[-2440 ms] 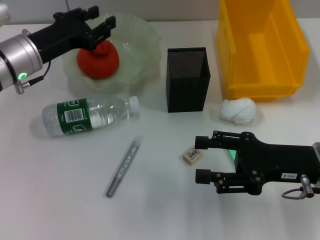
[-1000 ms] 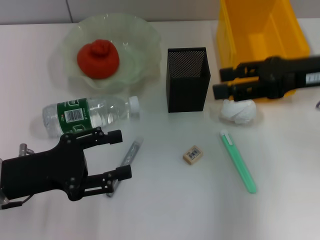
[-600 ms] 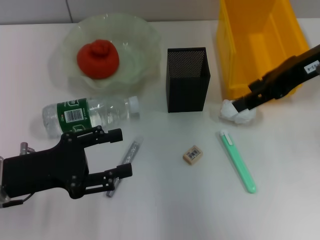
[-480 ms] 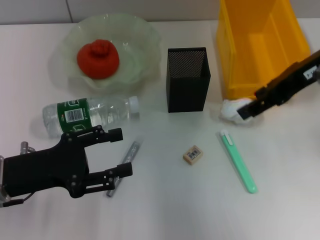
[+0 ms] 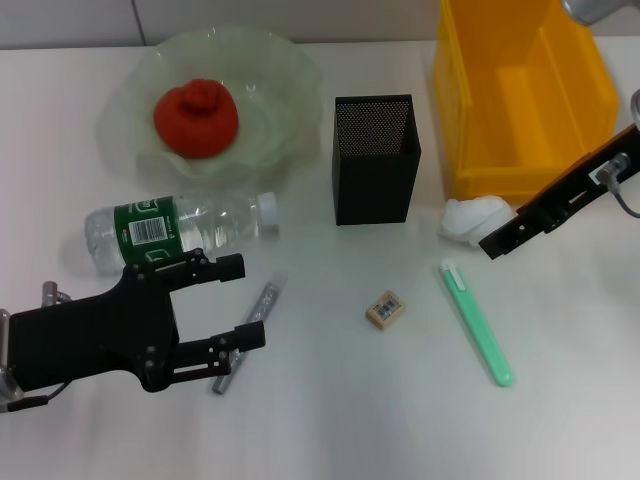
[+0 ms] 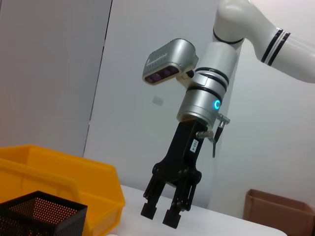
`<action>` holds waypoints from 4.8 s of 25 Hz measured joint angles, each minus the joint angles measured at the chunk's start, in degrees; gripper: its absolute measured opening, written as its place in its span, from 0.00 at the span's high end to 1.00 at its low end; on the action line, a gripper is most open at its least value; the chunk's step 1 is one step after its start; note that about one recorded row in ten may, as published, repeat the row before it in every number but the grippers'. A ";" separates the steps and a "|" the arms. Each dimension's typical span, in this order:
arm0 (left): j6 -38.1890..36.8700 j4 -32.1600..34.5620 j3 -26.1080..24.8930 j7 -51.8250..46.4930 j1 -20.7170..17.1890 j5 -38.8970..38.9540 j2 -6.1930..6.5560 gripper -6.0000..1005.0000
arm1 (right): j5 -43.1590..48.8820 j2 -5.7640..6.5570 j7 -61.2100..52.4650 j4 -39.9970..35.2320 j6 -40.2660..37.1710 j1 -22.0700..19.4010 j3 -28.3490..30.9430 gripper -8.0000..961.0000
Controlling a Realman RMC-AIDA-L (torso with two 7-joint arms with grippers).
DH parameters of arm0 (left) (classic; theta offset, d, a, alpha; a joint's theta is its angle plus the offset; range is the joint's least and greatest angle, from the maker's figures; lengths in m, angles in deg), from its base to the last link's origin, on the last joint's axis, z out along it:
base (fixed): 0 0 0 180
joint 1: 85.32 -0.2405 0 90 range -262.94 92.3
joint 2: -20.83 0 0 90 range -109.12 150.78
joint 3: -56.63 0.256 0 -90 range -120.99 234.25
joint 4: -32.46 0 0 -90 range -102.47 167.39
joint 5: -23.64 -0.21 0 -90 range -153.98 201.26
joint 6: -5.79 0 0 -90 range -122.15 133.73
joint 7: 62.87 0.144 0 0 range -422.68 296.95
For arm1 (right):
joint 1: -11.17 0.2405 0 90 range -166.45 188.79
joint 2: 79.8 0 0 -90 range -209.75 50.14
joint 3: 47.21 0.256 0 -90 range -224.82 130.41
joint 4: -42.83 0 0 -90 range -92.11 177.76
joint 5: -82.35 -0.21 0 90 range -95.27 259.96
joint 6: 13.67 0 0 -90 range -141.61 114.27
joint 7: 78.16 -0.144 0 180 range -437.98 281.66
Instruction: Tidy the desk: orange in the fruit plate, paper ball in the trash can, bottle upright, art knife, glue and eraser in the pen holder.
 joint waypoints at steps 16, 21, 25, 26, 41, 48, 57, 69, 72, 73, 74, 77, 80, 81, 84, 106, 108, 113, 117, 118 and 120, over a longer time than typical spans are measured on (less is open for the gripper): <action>1.32 0.01 0.00 0.07 0.48 0.01 0.00 0.25 | 3.61 0.00 -0.14 4.06 7.14 0.03 -0.07 0.21; 1.50 0.00 0.00 0.09 0.62 0.01 0.01 0.25 | 3.65 0.00 -0.14 7.08 9.88 0.28 -0.07 0.21; 1.72 -0.06 0.00 0.09 0.68 0.01 0.01 0.25 | 3.68 0.00 0.08 9.68 12.39 0.52 -0.07 0.21; 1.79 -0.07 0.00 0.09 0.69 0.01 0.00 0.25 | 3.68 0.00 0.08 9.68 12.39 0.52 -0.07 0.21; 2.20 -0.17 0.00 0.09 0.88 0.01 -0.16 0.25 | 3.38 -0.17 -0.03 12.02 16.84 0.33 -2.98 0.21; 2.30 -0.17 0.07 0.09 0.87 0.01 -0.18 0.25 | 3.15 -0.24 0.02 14.08 18.83 0.81 -3.07 0.21; 2.45 -0.17 0.09 0.09 0.94 0.01 -0.17 0.25 | 2.92 -0.34 0.03 14.92 20.38 0.82 -4.85 0.21; 2.95 -0.26 0.09 0.09 1.05 0.01 -0.17 0.25 | 2.20 -0.44 0.14 15.37 21.55 0.99 -6.84 0.36; 3.08 -0.33 0.09 0.36 1.05 0.01 -0.17 0.25 | 2.17 -0.44 0.30 15.19 21.55 0.99 -6.90 0.47; 3.09 -0.39 0.09 0.52 1.05 0.01 -0.17 0.25 | 2.17 -0.44 0.32 15.14 21.55 0.99 -7.01 0.51; 3.10 -0.44 0.09 0.63 1.05 0.01 -0.17 0.25 | 2.17 -0.44 0.34 15.08 21.55 0.99 -7.16 0.55; 3.11 -0.96 0.09 0.76 1.44 0.01 -0.13 0.25 | 2.17 -0.44 0.36 14.94 21.54 0.96 -7.41 0.60; 3.11 -1.05 0.09 0.78 1.70 0.01 -0.09 0.25 | 1.02 -0.44 0.75 14.08 21.15 0.41 -7.45 0.63; 3.11 -1.05 0.09 0.78 1.70 0.01 -0.09 0.25 | 1.02 -0.44 0.75 14.08 21.15 0.41 -7.45 0.64; 3.11 -1.05 0.09 0.79 1.76 0.01 -0.08 0.25 | -3.23 -0.35 2.32 11.39 20.24 -1.25 -7.51 0.65; 3.10 -1.05 0.07 0.79 1.41 0.01 -0.11 0.25 | -43.48 -0.17 28.88 -1.88 23.53 -21.93 3.92 0.65; 3.10 -1.05 0.03 0.79 1.40 0.01 -0.11 0.25 | -43.58 -0.13 29.71 -0.48 23.72 -22.06 6.22 0.65; 3.10 -1.05 0.00 0.79 1.50 0.01 -0.08 0.25 | -43.46 0.01 30.08 3.29 27.31 -21.94 9.36 0.65; 3.10 -1.05 0.00 0.79 1.56 0.01 -0.08 0.25 | -43.45 0.05 30.06 5.95 32.15 -22.18 10.24 0.65; 3.10 -1.05 0.00 0.79 1.55 0.01 -0.08 0.25 | -43.43 0.07 30.06 6.57 33.20 -22.19 10.64 0.65; 3.10 -1.05 0.00 0.79 1.50 0.01 -0.08 0.25 | -43.39 0.11 30.01 8.49 36.69 -22.04 11.55 0.65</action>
